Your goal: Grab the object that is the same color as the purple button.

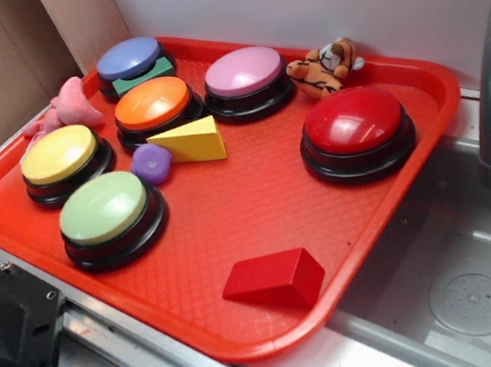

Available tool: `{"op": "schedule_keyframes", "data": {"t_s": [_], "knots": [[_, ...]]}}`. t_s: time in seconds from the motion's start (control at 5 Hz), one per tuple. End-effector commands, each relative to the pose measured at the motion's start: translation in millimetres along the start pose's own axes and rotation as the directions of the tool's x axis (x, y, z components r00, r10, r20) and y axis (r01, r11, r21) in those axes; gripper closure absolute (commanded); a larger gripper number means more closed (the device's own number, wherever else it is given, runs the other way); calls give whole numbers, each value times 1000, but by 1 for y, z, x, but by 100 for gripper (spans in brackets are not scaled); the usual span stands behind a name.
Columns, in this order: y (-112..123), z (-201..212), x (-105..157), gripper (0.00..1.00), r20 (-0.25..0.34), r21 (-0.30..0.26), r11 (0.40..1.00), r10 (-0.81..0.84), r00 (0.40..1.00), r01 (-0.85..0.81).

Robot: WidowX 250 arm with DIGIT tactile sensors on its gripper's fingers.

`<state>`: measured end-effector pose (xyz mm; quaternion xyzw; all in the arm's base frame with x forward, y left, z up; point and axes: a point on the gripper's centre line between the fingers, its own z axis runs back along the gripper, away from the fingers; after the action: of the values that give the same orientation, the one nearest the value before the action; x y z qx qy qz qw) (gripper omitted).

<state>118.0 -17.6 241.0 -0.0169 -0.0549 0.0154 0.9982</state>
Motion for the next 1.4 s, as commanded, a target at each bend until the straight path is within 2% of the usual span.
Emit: {"op": "schedule_keyframes", "data": {"t_s": [0.0,0.2,0.4,0.6,1.0,1.2], "knots": [[0,0,0,0,0,0,1000,0,1000,0],[9,-14,9,0,63,-12,996,87,994,-87],[23,-41,26,0,65,6,981,192,979,-193],[28,-73,45,0,120,15,963,264,957,-268],[35,-148,81,0,127,42,930,357,925,-365],[36,-175,89,0,122,18,912,405,906,-410]]}}
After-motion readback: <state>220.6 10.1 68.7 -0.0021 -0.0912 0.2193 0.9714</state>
